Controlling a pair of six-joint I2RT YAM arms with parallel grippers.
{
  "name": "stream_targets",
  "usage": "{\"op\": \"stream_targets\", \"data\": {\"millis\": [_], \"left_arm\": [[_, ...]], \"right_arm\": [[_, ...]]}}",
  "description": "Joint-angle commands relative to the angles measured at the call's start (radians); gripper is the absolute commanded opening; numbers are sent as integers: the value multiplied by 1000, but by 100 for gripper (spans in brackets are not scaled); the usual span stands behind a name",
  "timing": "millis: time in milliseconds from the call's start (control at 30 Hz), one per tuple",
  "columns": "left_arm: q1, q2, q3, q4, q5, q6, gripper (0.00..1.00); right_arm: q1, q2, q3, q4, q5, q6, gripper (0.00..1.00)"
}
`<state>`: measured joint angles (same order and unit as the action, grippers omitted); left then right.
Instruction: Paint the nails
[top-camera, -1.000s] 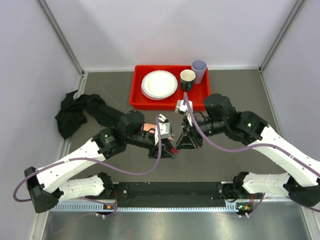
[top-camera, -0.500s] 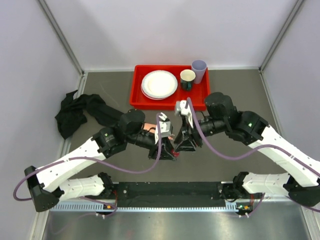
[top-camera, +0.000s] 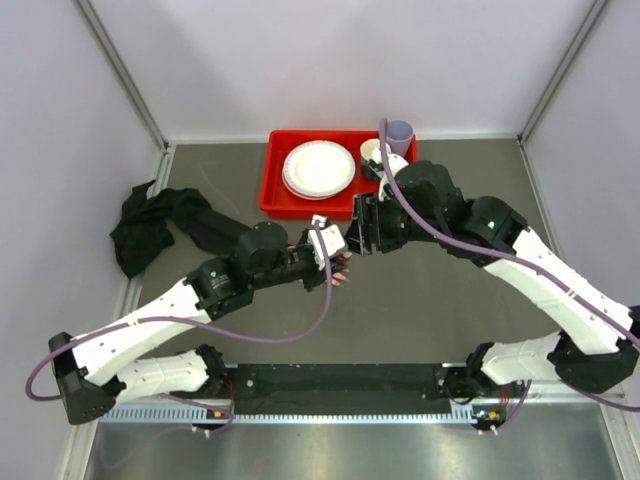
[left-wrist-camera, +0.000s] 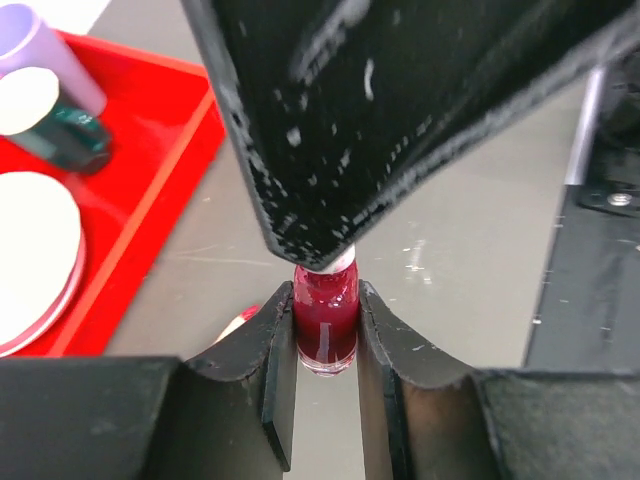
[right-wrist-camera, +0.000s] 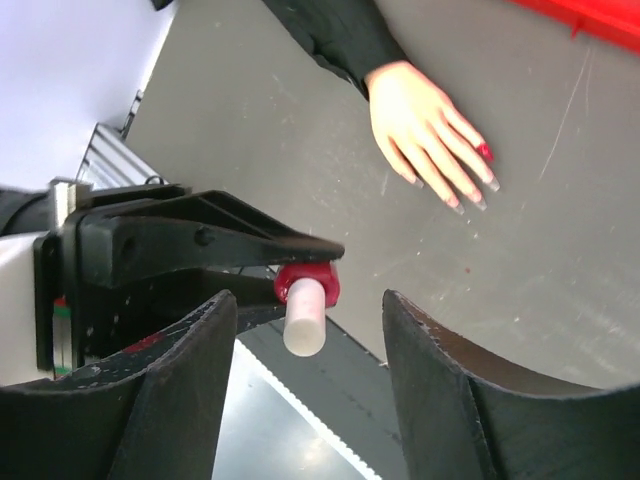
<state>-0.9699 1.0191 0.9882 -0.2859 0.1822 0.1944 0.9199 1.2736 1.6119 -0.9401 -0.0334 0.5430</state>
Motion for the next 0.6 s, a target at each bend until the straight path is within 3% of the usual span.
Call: {"op": "stream_targets", "data": {"millis": [0,467,567], "left_arm": [[-4,-39,-23,102,-78,39,0],[-4,-65,-40,113,-59,37,0],[-4,-62,-40,113,-44,36,0]], "right_arm": [[-3,15,25,-10,12,86,58],[-3,55,-18,52,-88,75,43],[-3,53,-20,60,-89,69,36]]}}
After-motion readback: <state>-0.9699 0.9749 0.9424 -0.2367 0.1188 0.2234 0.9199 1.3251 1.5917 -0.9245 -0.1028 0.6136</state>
